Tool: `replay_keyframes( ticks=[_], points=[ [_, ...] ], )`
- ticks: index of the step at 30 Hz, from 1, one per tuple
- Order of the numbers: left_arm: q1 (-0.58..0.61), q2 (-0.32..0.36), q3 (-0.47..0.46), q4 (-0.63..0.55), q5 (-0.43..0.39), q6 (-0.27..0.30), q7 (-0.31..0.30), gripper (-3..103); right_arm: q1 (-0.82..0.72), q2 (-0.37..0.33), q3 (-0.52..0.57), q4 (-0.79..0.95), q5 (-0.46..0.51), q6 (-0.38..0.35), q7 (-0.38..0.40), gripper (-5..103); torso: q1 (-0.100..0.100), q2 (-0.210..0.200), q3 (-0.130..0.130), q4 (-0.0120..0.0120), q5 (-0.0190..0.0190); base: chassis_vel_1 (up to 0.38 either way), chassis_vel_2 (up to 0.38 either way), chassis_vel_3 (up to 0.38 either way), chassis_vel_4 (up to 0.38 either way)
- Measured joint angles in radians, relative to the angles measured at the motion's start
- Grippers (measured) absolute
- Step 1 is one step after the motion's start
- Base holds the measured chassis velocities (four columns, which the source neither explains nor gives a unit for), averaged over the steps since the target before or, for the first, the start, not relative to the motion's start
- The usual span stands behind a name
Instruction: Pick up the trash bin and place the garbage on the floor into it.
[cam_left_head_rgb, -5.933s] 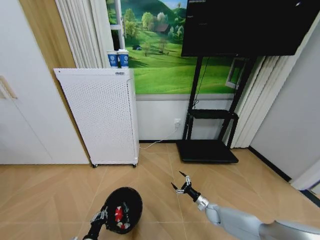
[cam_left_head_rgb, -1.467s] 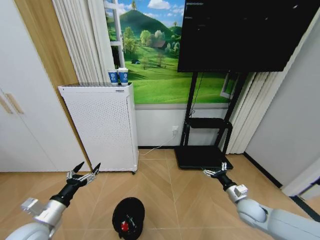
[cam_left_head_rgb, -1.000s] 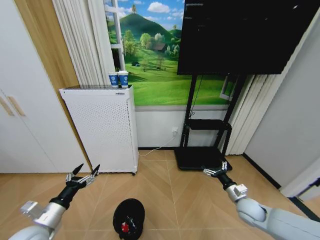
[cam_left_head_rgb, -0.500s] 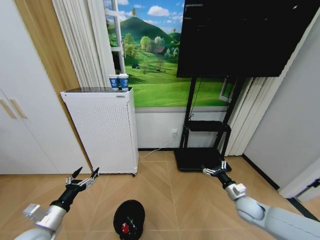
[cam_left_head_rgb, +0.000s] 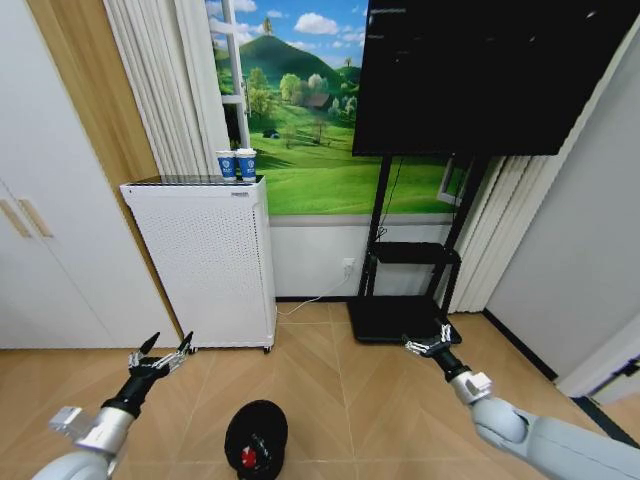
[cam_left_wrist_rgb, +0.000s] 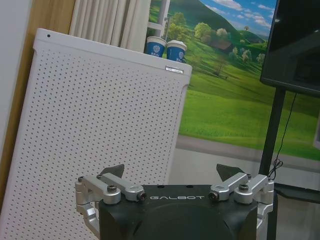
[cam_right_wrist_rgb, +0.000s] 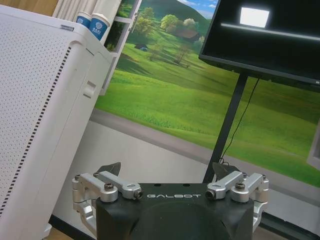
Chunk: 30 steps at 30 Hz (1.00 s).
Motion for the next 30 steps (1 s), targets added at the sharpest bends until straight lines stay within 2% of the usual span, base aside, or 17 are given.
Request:
replay_keyframes(
  ticks=[8,11,15,16,18,19,20,23,25,28,30],
  points=[
    [0.002,-0.021,0.012,0.001,-0.007,-0.008,-0.003,100,-0.018,-0.011,0.005,0.014,-0.033,0.029,0.021,100,-0.002,-0.004,-0.002,-0.0001,0.0007,-0.154,-0.185,0.140,0.192],
    [0.014,-0.032,0.010,-0.001,-0.006,-0.009,-0.002,100,-0.029,-0.019,0.009,0.025,-0.044,0.047,0.014,100,-0.002,-0.005,-0.003,0.0001,-0.0005,-0.150,-0.284,0.151,0.278],
    [0.016,-0.035,0.012,-0.001,-0.005,-0.010,-0.001,100,-0.033,-0.019,0.015,0.029,-0.059,0.049,0.026,100,-0.002,-0.006,-0.003,-0.0001,0.0003,-0.153,-0.372,0.128,0.369],
    [0.016,-0.035,0.012,-0.001,-0.005,-0.010,-0.001,100,-0.034,-0.019,0.019,0.029,-0.071,0.047,0.041,100,-0.003,-0.006,-0.004,-0.0003,0.0007,-0.156,-0.451,0.164,0.412],
    [0.014,-0.035,0.015,-0.001,-0.006,-0.010,-0.001,100,-0.033,-0.014,0.022,0.020,-0.118,0.045,0.102,100,-0.003,-0.007,-0.004,-0.0002,-0.0010,-0.188,-0.458,0.155,0.432],
    [0.014,-0.035,0.015,-0.001,-0.006,-0.010,-0.001,100,-0.033,-0.014,0.022,0.020,-0.118,0.045,0.102,100,-0.003,-0.007,-0.004,-0.0002,-0.0010,-0.184,-0.465,0.146,0.432],
    [0.014,-0.035,0.017,-0.001,-0.005,-0.010,-0.001,100,-0.033,-0.011,0.022,0.016,-0.141,0.044,0.131,100,-0.003,-0.007,-0.004,-0.0004,0.0011,-0.184,-0.472,0.170,0.471],
    [0.014,-0.037,0.021,-0.002,-0.002,-0.011,-0.001,100,-0.037,-0.010,0.020,0.015,-0.172,0.040,0.177,100,-0.003,-0.007,-0.005,-0.0001,-0.0001,-0.152,-0.491,0.169,0.505],
    [0.014,-0.041,0.027,-0.003,-0.001,-0.011,0.000,100,-0.053,-0.006,0.019,0.022,-0.208,0.031,0.239,100,-0.003,-0.008,-0.004,0.0000,-0.0002,-0.093,-0.499,0.114,0.484],
    [0.014,-0.043,0.031,-0.004,0.002,-0.012,0.000,100,-0.073,-0.004,0.032,0.032,-0.217,0.030,0.259,100,-0.003,-0.008,-0.005,-0.0001,0.0015,0.058,-0.414,-0.005,0.397],
    [0.011,-0.046,0.039,-0.003,0.004,-0.012,0.001,100,-0.100,0.001,0.051,0.038,-0.235,0.023,0.286,100,-0.004,-0.008,-0.005,-0.0009,-0.0011,0.214,-0.336,-0.161,0.298]
  ],
)
